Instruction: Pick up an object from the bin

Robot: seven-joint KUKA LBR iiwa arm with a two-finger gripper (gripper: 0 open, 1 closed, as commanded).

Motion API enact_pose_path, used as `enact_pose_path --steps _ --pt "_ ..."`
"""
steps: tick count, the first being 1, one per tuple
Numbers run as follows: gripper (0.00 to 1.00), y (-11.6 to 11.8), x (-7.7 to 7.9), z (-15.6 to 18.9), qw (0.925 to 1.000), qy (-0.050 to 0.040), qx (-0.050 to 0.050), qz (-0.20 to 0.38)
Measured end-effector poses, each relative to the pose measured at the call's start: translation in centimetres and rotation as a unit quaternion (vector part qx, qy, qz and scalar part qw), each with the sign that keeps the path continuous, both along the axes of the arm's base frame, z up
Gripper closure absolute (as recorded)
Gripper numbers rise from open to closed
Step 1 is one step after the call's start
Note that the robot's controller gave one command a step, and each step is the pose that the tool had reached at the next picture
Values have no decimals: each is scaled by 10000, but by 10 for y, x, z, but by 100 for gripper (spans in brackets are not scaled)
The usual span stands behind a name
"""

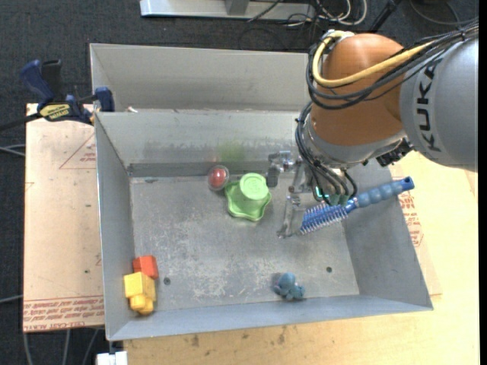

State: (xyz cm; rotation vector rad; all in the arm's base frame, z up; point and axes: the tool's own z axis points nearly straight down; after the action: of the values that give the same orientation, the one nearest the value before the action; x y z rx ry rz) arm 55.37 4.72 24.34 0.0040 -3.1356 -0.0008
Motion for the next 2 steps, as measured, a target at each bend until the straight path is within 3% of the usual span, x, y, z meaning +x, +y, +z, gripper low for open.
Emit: enact_pose_path --steps 1,2 --pt "0 -95 -5 -119 10000 5 -10 -78" --pt "0 -142 49 -169 9930 -38 -2 1176"
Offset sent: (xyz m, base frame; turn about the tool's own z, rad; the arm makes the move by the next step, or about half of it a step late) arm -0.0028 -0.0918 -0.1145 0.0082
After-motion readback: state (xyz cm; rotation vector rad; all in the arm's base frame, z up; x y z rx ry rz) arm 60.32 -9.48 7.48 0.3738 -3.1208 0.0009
